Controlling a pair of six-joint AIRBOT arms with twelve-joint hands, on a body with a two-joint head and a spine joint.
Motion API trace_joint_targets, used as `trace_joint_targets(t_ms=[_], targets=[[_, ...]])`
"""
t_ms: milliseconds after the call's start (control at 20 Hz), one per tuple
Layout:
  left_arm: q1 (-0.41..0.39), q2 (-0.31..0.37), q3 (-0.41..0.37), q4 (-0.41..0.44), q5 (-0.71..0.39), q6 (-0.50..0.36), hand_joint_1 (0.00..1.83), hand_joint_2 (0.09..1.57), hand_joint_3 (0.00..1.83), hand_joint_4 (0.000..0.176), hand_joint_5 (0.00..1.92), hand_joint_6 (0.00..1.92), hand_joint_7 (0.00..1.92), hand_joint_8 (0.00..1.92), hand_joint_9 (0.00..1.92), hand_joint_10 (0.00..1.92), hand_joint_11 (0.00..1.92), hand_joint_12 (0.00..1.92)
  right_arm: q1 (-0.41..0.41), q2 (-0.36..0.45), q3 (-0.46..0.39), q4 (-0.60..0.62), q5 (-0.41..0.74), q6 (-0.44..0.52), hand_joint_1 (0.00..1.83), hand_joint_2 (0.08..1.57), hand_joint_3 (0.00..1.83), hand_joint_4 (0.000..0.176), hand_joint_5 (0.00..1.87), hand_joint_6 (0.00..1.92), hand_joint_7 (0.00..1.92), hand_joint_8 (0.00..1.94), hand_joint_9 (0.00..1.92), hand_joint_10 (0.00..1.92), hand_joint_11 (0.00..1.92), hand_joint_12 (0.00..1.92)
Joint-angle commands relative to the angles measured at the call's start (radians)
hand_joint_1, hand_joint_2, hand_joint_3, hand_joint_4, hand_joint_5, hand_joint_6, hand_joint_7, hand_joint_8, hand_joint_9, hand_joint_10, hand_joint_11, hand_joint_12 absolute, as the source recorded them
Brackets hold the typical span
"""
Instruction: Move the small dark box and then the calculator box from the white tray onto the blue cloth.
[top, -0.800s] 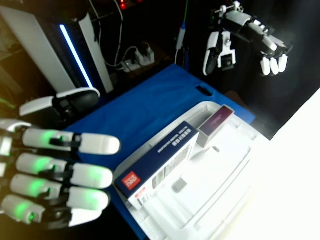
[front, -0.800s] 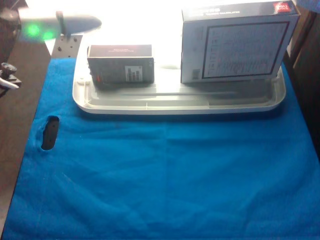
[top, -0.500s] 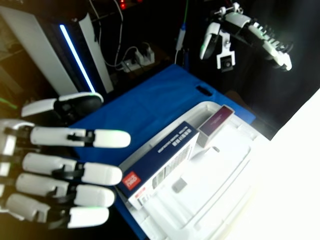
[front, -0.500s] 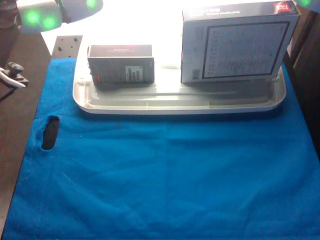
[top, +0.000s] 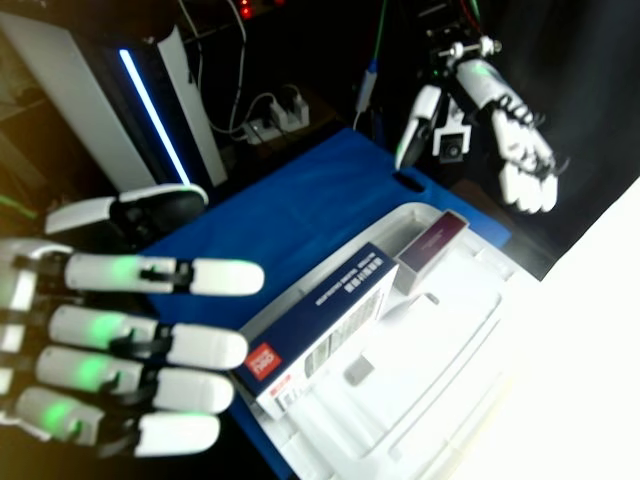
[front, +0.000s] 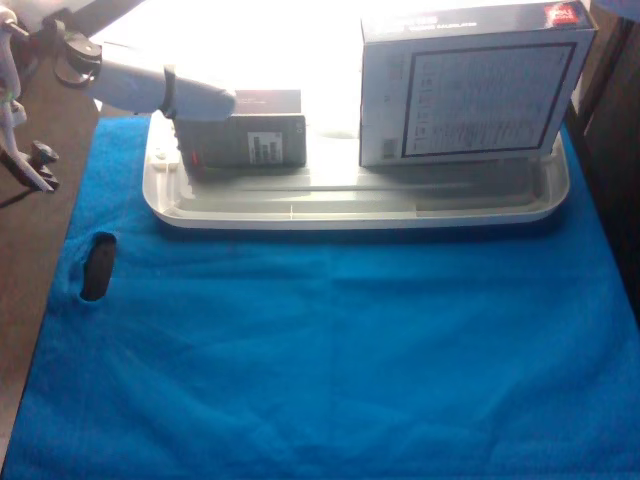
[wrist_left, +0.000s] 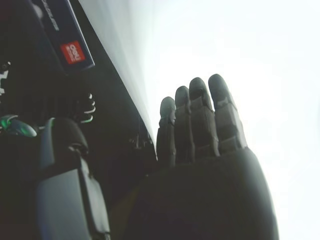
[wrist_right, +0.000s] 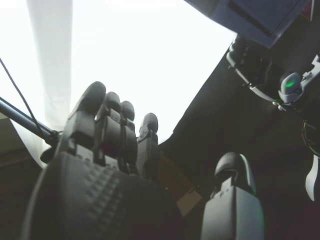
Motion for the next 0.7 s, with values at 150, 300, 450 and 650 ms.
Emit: trace_joint_targets(t_ms=[150, 300, 450, 650], targets=[[-0.075, -0.002, 0.024, 0.151, 0.008, -0.096, 0.80, 0.85, 0.00, 0.000, 0.35, 0.00, 0.37, 0.00, 0.36, 0.00, 0.00, 0.72, 0.017, -0.006, 0.003, 0.016, 0.120, 0.006, 0.38, 0.96, 0.00, 0.103, 0.33, 0.00, 0.26, 0.00, 0.22, 0.00, 0.00, 0.59], [-0.116, -0.007, 0.027, 0.299, 0.060, -0.173, 0.76, 0.83, 0.00, 0.000, 0.28, 0.00, 0.35, 0.00, 0.31, 0.00, 0.00, 0.65, 0.017, -0.009, 0.003, 0.016, 0.120, 0.006, 0.37, 0.96, 0.00, 0.113, 0.33, 0.00, 0.25, 0.00, 0.23, 0.00, 0.00, 0.64], [-0.136, -0.024, 0.036, 0.420, 0.093, -0.241, 0.73, 0.85, 0.00, 0.000, 0.19, 0.00, 0.31, 0.00, 0.25, 0.01, 0.00, 0.42, 0.017, -0.010, 0.003, 0.016, 0.120, 0.007, 0.36, 0.95, 0.00, 0.108, 0.32, 0.00, 0.25, 0.00, 0.23, 0.00, 0.00, 0.67], [-0.140, -0.042, 0.037, 0.495, 0.134, -0.255, 0.82, 0.76, 0.00, 0.000, 0.28, 0.00, 0.38, 0.00, 0.40, 0.01, 0.00, 0.81, 0.017, -0.014, 0.003, 0.016, 0.120, 0.007, 0.32, 0.97, 0.00, 0.099, 0.33, 0.00, 0.28, 0.00, 0.26, 0.01, 0.00, 0.63]])
